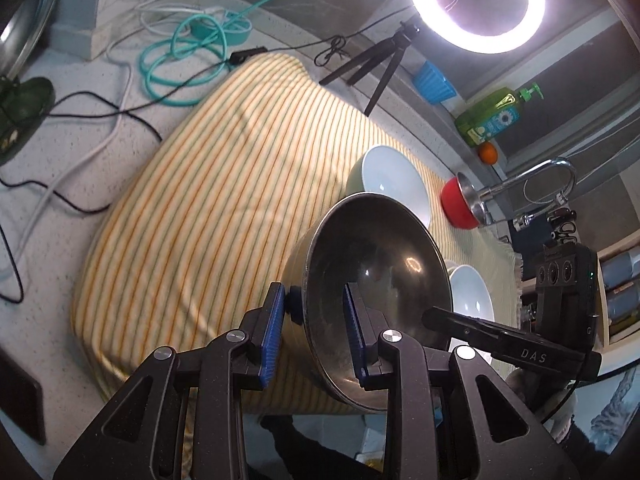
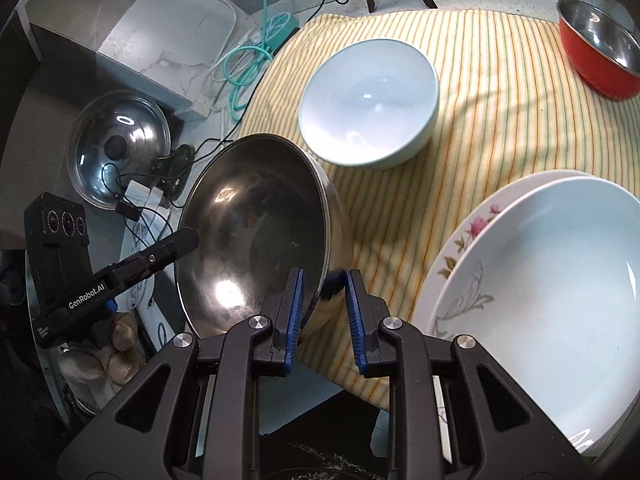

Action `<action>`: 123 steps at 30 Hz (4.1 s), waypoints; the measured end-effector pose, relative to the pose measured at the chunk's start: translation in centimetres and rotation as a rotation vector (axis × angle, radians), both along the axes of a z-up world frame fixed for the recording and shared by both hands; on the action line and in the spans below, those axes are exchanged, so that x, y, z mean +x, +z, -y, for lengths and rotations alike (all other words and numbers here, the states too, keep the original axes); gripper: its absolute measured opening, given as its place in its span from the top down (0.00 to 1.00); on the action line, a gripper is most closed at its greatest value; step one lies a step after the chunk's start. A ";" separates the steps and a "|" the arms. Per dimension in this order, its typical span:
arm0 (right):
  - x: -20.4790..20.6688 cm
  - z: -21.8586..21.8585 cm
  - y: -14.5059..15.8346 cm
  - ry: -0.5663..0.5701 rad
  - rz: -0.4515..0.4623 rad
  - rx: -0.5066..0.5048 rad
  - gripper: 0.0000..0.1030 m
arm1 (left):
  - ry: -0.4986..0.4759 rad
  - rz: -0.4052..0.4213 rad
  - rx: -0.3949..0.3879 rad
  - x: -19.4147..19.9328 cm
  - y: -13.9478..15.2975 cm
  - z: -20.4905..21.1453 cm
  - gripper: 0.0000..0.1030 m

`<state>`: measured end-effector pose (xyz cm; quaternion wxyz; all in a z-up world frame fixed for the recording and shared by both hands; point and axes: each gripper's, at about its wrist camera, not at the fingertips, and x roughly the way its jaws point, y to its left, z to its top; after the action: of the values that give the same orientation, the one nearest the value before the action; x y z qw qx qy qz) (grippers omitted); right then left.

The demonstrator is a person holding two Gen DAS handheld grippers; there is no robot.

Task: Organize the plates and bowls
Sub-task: 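Lift the steel bowl and carry it beside the plate stack, then lower the steel bowl onto the cloth and open both grippers, then move both grippers to the red steel bowl and close on its rim, then lift the red steel bowl and carry it toward the large steel bowl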

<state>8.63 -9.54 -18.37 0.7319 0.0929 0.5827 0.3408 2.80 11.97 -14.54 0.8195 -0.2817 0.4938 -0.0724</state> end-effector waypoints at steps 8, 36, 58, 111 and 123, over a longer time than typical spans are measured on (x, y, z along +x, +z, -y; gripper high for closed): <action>-0.6 0.4 -0.9 0.000 0.002 -0.036 0.78 | -0.015 -0.021 -0.001 -0.4 -0.8 0.8 0.74; -0.7 0.3 -0.1 0.012 0.054 -0.017 0.43 | -0.027 -0.021 0.023 0.2 -0.9 0.9 0.63; 2.1 8.8 6.2 -0.069 0.244 -0.030 0.17 | -0.084 0.149 0.116 3.8 5.5 5.5 0.58; 21.9 23.9 -1.4 -0.398 0.028 0.051 0.83 | -0.304 -0.086 0.027 27.0 -2.3 24.4 0.80; 21.6 24.0 -0.9 -0.407 0.047 0.049 0.84 | -0.321 -0.057 0.040 26.6 -1.0 24.6 0.80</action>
<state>30.19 -33.52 -19.28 0.7967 0.2187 0.5261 0.2019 29.42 -12.60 -15.59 0.7884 -0.1846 0.5570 -0.1847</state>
